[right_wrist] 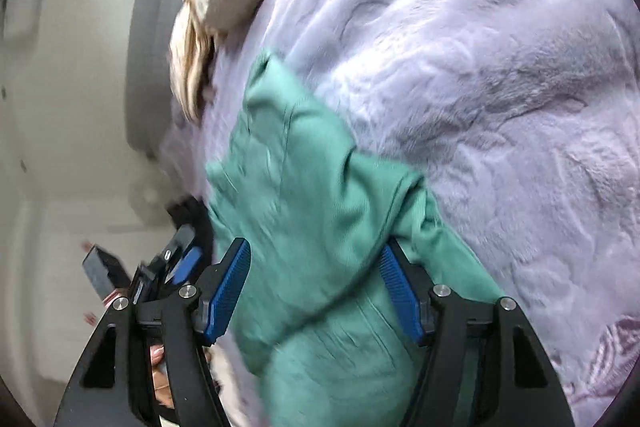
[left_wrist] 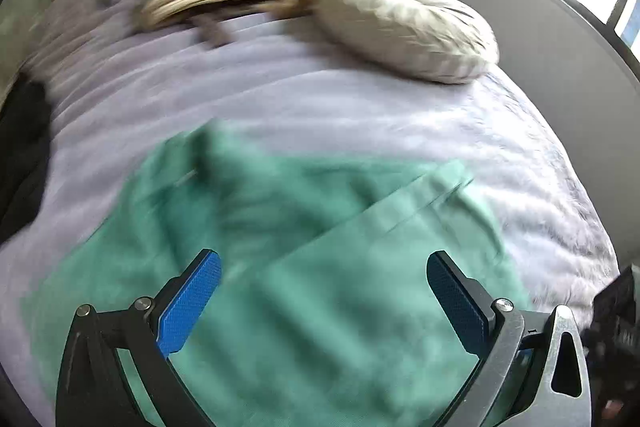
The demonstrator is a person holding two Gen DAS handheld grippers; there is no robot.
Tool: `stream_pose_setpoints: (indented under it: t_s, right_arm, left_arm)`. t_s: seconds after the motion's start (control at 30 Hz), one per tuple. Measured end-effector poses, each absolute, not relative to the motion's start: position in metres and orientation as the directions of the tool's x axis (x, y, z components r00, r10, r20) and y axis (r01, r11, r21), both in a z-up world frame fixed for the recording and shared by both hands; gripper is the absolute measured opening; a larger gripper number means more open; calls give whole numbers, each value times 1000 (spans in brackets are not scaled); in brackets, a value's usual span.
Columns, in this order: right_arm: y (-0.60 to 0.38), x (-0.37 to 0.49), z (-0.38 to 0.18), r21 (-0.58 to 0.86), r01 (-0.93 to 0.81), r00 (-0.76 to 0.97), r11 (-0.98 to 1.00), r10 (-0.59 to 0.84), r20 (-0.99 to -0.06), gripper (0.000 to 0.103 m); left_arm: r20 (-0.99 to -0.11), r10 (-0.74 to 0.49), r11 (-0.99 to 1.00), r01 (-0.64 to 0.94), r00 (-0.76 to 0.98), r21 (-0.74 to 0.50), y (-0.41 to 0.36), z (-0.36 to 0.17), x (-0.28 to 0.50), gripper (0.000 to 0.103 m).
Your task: Fold large clothes
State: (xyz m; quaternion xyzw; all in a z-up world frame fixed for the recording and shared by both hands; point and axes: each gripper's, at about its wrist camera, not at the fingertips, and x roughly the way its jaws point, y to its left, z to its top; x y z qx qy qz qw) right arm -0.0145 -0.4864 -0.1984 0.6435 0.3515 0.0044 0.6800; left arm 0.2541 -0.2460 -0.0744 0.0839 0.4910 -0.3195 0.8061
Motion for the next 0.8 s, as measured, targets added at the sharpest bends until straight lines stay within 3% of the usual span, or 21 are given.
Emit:
stream_pose_setpoints:
  t_s: [0.23,0.3,0.4,0.43,0.47,0.5,0.53,0.67,0.8]
  right_arm:
    - [-499,-20,-218,906,421,804,46,443,-396,69]
    - [-502,-20,-221,913,408,814,25,442,-377,68]
    - [-508,-24,-227,916,402,824,-10,440,-357,64]
    - [-509,-23,-229,915,403,825,-16,439,-356,53]
    - [-510,-20,-232,910,414,820,-22,443,-363,43]
    - [-512,-19,-235,905,424,814,-30,450,-367,10]
    - [-513,-18,-237,898,438,812,-39,445,-376,3]
    - [-523,-22,-207,896,430,823,109,360,-439,3]
    - [-521,-23,-203,859,481,797,175,319,-512,3]
  left_arm:
    - [-882,-431,698,691,191,-191,-363,-99,273,103]
    - [-891,-422,691,695,166,-198,-379,-106,275,99]
    - [-913,-396,662,720,99,-209,-401,-119,273,58]
    - [-915,-397,643,732,69,-224,-405,-122,272,27]
    - [-916,-397,635,737,54,-232,-408,-123,270,16]
    - [-912,-404,636,737,65,-229,-407,-120,268,16]
    - [-904,-420,631,742,82,-226,-405,-114,266,12]
    - [-873,-472,604,767,125,-217,-410,-90,258,12]
    - [-896,-417,601,786,151,-147,-439,-111,249,12]
